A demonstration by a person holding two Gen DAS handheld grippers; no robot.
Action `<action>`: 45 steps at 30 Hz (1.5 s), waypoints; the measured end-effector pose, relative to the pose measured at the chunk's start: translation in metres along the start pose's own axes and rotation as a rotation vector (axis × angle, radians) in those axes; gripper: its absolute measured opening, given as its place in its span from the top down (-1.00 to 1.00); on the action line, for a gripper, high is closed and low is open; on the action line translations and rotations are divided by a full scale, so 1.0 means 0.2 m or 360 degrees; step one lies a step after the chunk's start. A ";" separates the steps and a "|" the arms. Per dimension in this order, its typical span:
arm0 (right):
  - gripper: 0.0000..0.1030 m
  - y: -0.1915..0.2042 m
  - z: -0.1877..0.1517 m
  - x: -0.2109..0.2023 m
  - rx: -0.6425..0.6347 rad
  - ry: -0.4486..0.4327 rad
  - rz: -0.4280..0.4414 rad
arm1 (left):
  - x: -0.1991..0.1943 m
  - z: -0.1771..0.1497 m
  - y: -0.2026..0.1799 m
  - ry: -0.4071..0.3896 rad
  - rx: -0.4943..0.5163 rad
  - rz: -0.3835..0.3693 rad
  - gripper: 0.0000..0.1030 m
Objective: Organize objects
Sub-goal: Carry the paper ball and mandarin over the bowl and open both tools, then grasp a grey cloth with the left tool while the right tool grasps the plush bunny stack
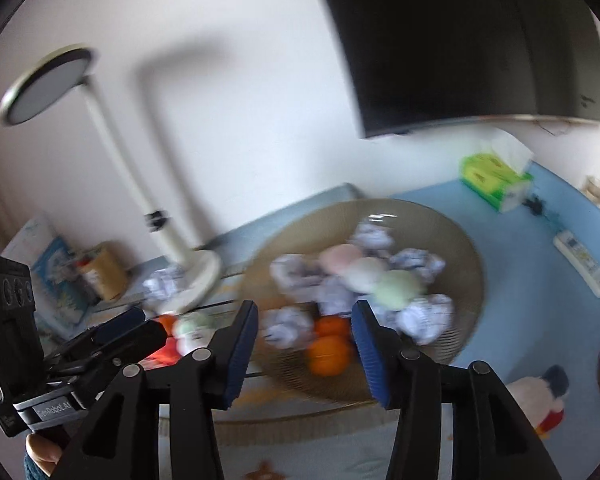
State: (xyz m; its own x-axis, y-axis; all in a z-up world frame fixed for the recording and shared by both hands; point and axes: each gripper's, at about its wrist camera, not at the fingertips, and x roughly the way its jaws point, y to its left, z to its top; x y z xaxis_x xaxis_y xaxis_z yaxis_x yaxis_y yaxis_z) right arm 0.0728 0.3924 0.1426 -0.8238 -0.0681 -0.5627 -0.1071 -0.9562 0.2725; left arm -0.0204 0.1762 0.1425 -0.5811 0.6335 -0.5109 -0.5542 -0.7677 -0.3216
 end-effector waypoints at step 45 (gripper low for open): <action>-0.62 0.56 -0.63 0.42 -0.0477 0.0190 -0.0102 | -0.49 -0.58 0.86 -0.0141 -0.0549 0.0702 -0.98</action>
State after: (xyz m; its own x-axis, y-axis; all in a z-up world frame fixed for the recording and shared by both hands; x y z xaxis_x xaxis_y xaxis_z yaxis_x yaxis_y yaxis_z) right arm 0.0617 0.2439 0.0278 -0.7476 -0.0213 -0.6638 0.0268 -0.9996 0.0018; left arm 0.0104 -0.0299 0.0445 -0.7695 0.2401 -0.5918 -0.0296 -0.9391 -0.3425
